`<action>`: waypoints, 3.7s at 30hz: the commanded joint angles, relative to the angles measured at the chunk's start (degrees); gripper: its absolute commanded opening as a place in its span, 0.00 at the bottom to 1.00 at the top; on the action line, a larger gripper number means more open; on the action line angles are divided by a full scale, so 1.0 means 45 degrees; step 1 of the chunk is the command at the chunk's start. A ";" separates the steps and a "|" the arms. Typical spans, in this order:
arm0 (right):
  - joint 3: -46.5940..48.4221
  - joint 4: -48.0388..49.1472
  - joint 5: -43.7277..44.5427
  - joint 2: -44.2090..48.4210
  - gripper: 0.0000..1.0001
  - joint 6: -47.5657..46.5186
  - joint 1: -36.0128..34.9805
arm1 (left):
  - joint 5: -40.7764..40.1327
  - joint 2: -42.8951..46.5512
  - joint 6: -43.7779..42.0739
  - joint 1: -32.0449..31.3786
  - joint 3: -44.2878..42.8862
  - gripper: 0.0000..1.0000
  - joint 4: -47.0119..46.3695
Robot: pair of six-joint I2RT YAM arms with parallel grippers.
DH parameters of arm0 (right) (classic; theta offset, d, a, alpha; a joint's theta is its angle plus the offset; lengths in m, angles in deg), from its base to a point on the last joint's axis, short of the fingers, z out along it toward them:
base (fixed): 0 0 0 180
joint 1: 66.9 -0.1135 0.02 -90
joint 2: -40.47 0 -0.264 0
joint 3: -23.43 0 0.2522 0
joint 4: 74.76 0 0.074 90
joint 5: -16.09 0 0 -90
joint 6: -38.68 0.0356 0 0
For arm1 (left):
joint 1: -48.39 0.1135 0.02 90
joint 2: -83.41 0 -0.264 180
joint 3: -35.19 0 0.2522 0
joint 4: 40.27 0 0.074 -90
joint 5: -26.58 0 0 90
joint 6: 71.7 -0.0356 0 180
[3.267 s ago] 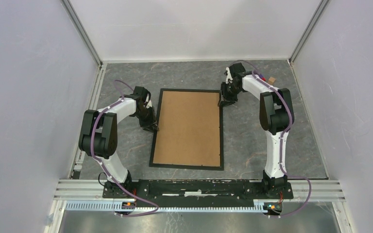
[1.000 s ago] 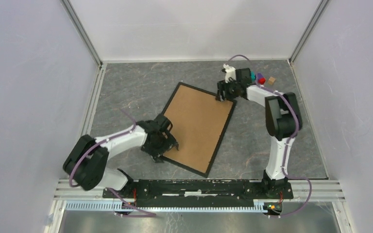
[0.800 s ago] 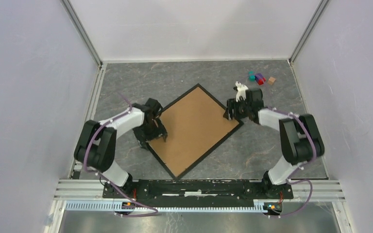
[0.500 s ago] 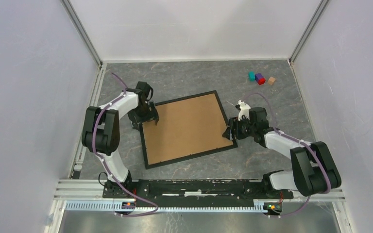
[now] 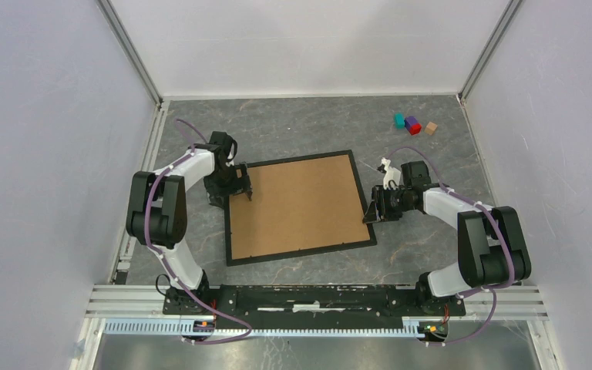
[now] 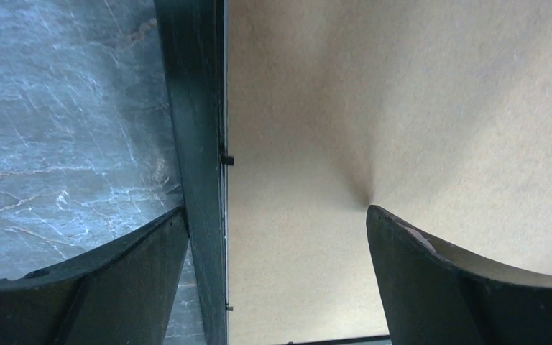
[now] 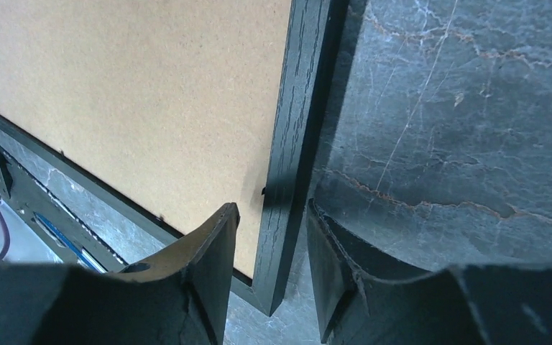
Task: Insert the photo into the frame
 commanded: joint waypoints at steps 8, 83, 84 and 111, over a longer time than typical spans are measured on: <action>0.0451 -0.0102 -0.0457 0.0225 0.53 0.0138 0.0447 | 0.0991 0.0998 -0.0997 0.0472 0.0614 0.96 -0.0610; 0.9212 -0.1105 0.1945 -0.6213 0.36 0.0376 -0.0342 | 0.2357 0.1341 -0.0225 0.0846 0.1932 0.98 -0.1590; 0.9153 -0.1062 0.1891 -0.6287 0.31 0.0338 -0.0281 | 0.2320 0.1341 -0.0246 0.0839 0.1960 0.98 -0.1609; 0.7737 -0.1209 0.1332 -0.7105 0.25 0.0120 -0.0165 | 0.2465 0.1254 -0.0276 0.0846 0.2137 0.99 -0.1908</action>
